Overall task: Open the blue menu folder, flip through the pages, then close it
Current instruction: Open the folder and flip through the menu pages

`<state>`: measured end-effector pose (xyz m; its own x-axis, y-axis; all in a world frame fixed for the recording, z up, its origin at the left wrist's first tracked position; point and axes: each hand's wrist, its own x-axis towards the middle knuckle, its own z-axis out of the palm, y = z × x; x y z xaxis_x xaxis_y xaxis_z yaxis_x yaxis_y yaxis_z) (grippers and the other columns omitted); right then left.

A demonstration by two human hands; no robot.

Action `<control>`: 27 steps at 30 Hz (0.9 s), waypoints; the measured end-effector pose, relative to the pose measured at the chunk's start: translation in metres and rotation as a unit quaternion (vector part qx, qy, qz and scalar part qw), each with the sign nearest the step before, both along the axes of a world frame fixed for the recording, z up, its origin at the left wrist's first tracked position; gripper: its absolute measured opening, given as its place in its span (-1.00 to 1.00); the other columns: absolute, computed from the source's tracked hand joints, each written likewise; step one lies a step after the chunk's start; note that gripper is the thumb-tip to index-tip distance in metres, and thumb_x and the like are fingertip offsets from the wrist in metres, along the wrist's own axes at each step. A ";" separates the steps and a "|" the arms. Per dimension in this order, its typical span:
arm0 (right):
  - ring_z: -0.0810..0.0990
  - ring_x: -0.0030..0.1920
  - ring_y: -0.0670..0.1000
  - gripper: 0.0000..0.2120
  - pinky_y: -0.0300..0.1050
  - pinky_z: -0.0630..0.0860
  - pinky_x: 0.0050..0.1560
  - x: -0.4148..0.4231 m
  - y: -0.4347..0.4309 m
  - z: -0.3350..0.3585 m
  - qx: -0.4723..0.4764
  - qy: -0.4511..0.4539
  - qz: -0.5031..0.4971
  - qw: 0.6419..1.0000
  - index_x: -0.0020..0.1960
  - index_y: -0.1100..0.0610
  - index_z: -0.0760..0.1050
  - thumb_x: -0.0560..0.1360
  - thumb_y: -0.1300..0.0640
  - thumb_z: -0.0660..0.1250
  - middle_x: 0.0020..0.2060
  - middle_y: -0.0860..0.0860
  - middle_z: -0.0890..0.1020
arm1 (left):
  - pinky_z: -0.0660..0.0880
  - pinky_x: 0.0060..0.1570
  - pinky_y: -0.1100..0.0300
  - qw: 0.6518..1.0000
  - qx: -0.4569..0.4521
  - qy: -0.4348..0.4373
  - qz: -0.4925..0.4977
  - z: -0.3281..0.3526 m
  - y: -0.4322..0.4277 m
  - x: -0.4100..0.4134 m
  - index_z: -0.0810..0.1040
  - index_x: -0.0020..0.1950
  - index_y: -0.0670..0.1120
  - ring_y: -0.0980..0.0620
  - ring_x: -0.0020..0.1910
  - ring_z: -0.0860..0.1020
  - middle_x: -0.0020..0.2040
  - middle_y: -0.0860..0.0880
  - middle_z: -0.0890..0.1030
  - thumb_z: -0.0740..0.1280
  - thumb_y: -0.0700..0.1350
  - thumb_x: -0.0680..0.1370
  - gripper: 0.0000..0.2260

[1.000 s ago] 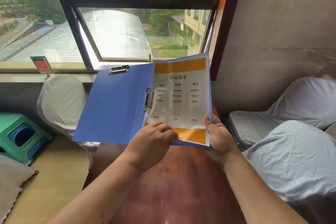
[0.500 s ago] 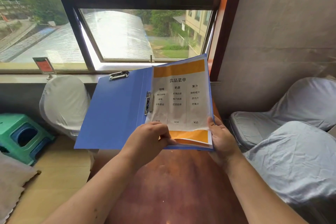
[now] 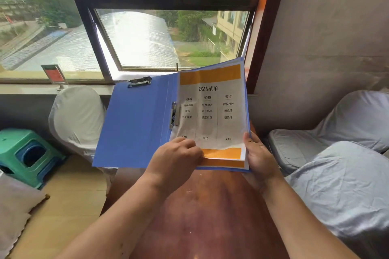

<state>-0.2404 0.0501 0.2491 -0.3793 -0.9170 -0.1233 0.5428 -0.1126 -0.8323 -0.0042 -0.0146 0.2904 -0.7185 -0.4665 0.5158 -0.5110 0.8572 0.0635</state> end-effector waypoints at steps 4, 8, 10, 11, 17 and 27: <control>0.81 0.08 0.22 -0.69 0.21 0.78 -0.16 -0.007 0.005 0.001 -0.004 0.015 -0.001 1.000 0.28 -0.02 0.72 0.72 -0.07 0.26 0.19 0.18 0.79 | 0.52 -0.38 0.11 0.992 0.061 0.102 0.051 -0.007 -0.005 0.009 0.68 -0.15 -0.03 -0.10 -0.30 0.58 -0.22 0.03 0.64 0.52 -0.21 0.53 -0.89; 0.81 0.06 0.26 -0.66 0.28 0.70 -0.07 -0.012 0.006 0.001 -0.018 0.028 0.002 0.999 0.33 0.02 0.66 0.69 -0.10 0.27 0.22 0.20 0.78 | 0.48 -0.32 0.30 0.881 0.301 0.329 0.158 -0.019 -0.016 0.022 0.53 -0.24 0.08 0.06 -0.39 0.60 -0.36 0.07 0.63 0.43 -0.01 0.61 -0.77; 0.81 0.07 0.24 -0.67 0.26 0.74 -0.13 -0.014 0.004 -0.001 -0.020 0.016 -0.004 1.000 0.38 0.07 0.61 0.73 -0.02 0.23 0.24 0.21 0.77 | 0.63 -0.30 0.14 0.771 0.411 0.451 0.183 -0.027 -0.023 0.027 0.55 -0.22 -0.01 0.03 -0.42 0.65 -0.40 0.02 0.65 0.42 0.02 0.59 -0.78; 0.82 0.06 0.23 -0.68 0.23 0.76 -0.16 -0.014 0.002 0.000 -0.021 0.011 -0.010 1.000 0.37 0.08 0.61 0.74 0.01 0.21 0.23 0.20 0.78 | 0.66 -0.33 0.11 0.718 0.447 0.499 0.188 -0.031 -0.026 0.029 0.56 -0.20 -0.06 0.02 -0.42 0.65 -0.42 0.02 0.64 0.43 0.01 0.58 -0.78; 0.82 0.11 0.17 -0.68 0.04 0.76 -0.01 -0.016 -0.005 0.005 -0.016 -0.012 -0.032 0.999 0.20 0.07 0.77 0.73 0.08 0.23 0.19 0.19 0.79 | 0.64 -0.43 0.17 0.575 0.516 0.583 0.253 -0.051 -0.044 0.042 0.55 -0.17 -0.16 0.05 -0.49 0.62 -0.48 0.02 0.63 0.45 -0.05 0.55 -0.78; 0.82 0.09 0.15 -0.64 0.01 0.76 -0.04 -0.010 -0.010 0.009 -0.008 -0.019 -0.031 0.999 0.19 0.08 0.77 0.76 0.11 0.18 0.12 0.14 0.82 | 0.33 -0.31 0.10 0.860 0.171 0.354 0.326 -0.026 -0.018 0.033 0.36 -0.19 0.01 -0.08 -0.33 0.43 -0.30 0.03 0.45 0.44 -0.02 0.50 -0.74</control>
